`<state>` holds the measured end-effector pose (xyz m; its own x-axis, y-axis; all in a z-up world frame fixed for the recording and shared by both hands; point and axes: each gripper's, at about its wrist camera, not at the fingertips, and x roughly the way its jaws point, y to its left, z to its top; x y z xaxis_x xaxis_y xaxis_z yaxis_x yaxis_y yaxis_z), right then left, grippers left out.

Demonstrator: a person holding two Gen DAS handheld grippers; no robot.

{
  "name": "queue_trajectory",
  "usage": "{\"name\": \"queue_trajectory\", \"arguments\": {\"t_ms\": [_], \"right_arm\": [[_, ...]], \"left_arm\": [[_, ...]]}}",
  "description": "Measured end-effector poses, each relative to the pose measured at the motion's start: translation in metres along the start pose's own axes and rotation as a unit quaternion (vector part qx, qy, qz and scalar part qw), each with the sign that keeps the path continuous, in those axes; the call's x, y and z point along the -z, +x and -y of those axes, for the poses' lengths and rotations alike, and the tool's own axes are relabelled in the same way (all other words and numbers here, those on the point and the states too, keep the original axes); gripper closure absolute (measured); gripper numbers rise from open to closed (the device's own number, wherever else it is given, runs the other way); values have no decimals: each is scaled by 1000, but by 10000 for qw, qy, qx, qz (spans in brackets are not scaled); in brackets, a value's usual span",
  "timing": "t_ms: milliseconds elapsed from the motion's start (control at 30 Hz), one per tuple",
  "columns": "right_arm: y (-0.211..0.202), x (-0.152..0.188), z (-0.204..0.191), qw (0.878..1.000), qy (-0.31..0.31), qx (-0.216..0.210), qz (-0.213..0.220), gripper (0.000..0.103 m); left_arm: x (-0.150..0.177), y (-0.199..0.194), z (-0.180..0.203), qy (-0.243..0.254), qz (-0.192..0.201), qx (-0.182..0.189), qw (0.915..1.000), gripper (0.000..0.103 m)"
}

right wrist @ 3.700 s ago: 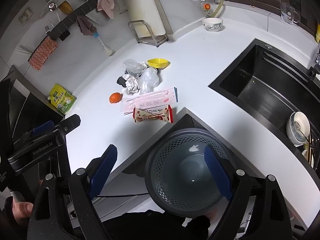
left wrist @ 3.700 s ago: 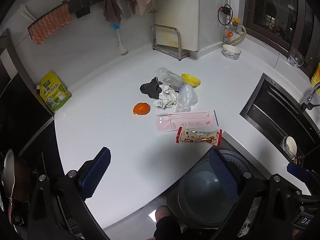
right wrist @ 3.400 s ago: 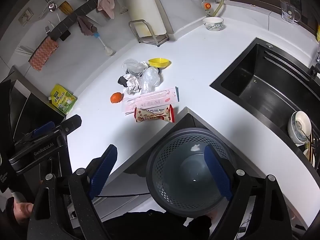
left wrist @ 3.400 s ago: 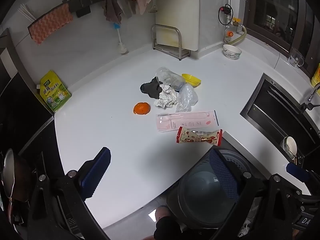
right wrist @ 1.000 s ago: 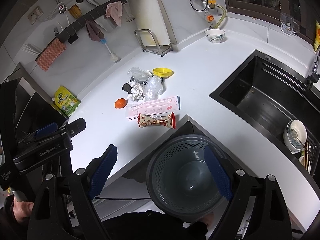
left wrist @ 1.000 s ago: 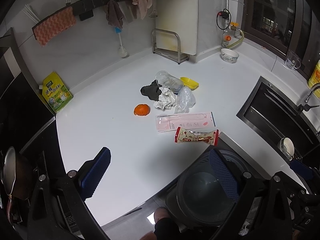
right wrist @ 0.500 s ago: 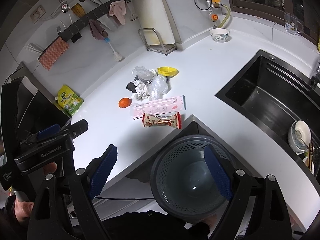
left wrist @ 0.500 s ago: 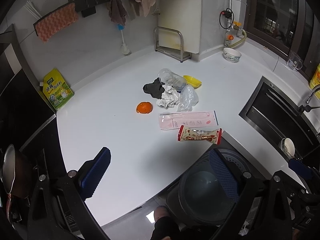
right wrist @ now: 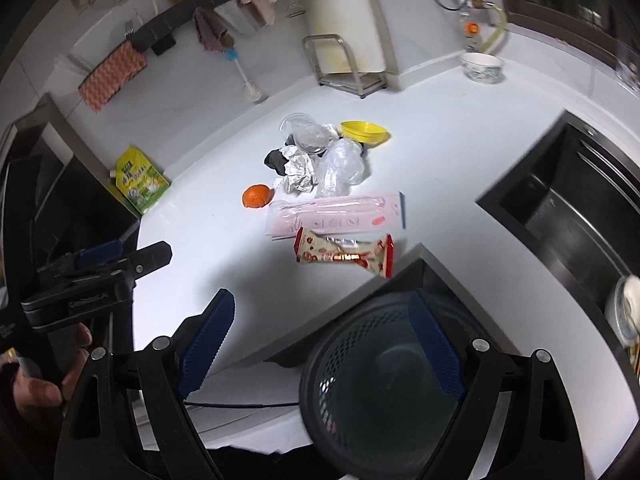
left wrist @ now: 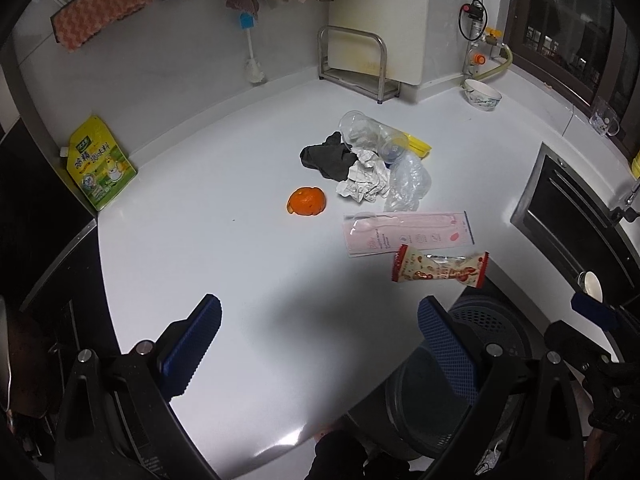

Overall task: Collect trash
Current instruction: 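Reach the right gripper to the red-and-white snack wrapper and grasp it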

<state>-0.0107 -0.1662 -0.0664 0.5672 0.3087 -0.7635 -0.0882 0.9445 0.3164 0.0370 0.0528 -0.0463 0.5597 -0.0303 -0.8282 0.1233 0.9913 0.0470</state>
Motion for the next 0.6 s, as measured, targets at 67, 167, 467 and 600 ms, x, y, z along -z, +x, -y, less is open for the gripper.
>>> {"name": "queue_trajectory", "arguments": {"t_ms": [67, 167, 467, 600], "right_arm": [[17, -5, 3, 9998, -158, 18, -92, 18], [40, -12, 3, 9985, -512, 56, -169, 18], [100, -23, -8, 9833, -1740, 336, -418, 19], [124, -22, -13, 9706, -2297, 525, -488, 19]], "left_arm": [[0, 10, -3, 16, -8, -5, 10000, 6], [1, 24, -8, 22, -19, -1, 10000, 6], [7, 54, -19, -101, -181, 44, 9998, 6], [10, 59, -20, -96, -183, 60, 9998, 6]]}}
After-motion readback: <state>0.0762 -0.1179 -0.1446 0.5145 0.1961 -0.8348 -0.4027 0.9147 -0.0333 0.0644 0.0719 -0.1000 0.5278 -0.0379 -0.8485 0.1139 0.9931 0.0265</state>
